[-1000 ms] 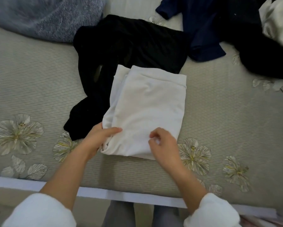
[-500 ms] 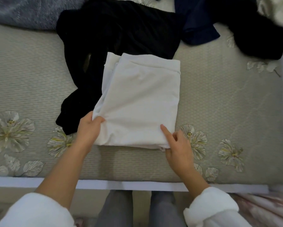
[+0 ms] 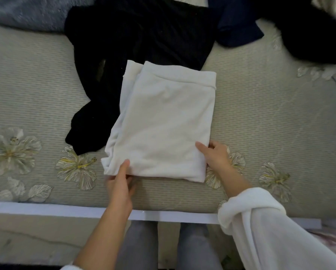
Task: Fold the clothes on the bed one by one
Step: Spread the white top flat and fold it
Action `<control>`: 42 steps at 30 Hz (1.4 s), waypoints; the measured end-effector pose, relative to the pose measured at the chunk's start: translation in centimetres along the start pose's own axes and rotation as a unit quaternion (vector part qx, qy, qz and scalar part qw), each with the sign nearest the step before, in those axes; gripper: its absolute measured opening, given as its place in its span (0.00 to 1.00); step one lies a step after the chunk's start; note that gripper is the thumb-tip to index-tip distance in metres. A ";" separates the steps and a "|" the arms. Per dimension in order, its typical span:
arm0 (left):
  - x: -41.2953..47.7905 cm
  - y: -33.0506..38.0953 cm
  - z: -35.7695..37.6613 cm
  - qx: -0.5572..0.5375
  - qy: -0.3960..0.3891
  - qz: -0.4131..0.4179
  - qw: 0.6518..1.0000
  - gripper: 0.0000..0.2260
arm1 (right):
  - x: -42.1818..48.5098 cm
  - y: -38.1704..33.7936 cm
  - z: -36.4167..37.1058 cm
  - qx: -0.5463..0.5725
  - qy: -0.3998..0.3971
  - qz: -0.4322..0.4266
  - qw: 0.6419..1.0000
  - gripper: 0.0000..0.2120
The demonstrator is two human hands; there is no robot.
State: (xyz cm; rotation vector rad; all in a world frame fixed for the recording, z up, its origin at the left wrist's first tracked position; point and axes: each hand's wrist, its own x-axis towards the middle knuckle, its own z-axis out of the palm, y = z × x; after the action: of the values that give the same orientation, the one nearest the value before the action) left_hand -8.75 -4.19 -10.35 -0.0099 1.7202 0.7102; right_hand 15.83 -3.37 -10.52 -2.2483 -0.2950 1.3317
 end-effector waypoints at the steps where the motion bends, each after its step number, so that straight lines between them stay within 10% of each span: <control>1: -0.2 -0.4 0.4 -0.014 -0.030 -0.013 0.999 0.20 | 0.0 -0.1 0.0 -0.011 0.003 0.003 1.000 0.10; 6: -0.1 0.3 3.1 0.047 -0.031 0.122 0.991 0.17 | -0.8 0.1 -2.0 -0.056 0.026 0.034 0.998 0.08; 11: 0.3 2.9 4.3 0.150 -0.127 0.243 0.950 0.16 | -5.8 3.9 -3.2 -0.150 -0.228 0.245 0.930 0.10; 13: 0.8 3.4 4.4 0.170 -0.115 0.252 0.946 0.14 | -6.8 4.7 -3.3 -0.225 -0.257 0.198 0.919 0.10; 16: 1.5 3.2 3.9 0.229 0.007 0.316 0.921 0.25 | -6.1 4.5 -3.1 -0.232 -0.056 -0.063 0.969 0.07; 19: 0.6 1.4 3.6 0.389 0.056 0.463 0.795 0.30 | -4.4 2.8 -1.7 -0.315 0.037 -0.311 0.896 0.20; 23: 0.4 -2.9 3.5 0.620 -0.052 0.499 0.603 0.28 | -0.7 2.6 1.2 -0.539 -0.058 -0.374 0.752 0.27; 28: 2.1 -3.0 2.3 0.655 -0.051 0.401 0.638 0.30 | 2.8 3.5 -1.1 -0.543 0.018 -0.348 0.764 0.25; 33: 0.9 -2.2 1.9 0.523 -0.010 0.397 0.754 0.34 | 3.7 2.8 -5.2 -0.260 0.142 -0.196 0.935 0.35; 37: 0.9 -1.1 1.8 0.233 -0.002 0.187 0.954 0.29 | 4.6 1.2 -7.0 -0.006 0.061 -0.024 0.998 0.31; 42: 0.0 0.4 2.2 0.205 -0.029 0.081 0.975 0.04 | 3.4 -0.1 -7.9 0.046 -0.081 0.114 0.989 0.26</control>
State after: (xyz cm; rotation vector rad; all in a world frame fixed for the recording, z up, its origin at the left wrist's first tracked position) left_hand -6.95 -2.82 -10.41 0.4371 1.7959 0.4548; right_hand 24.34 -4.28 -9.99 -2.1507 -0.0307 1.6144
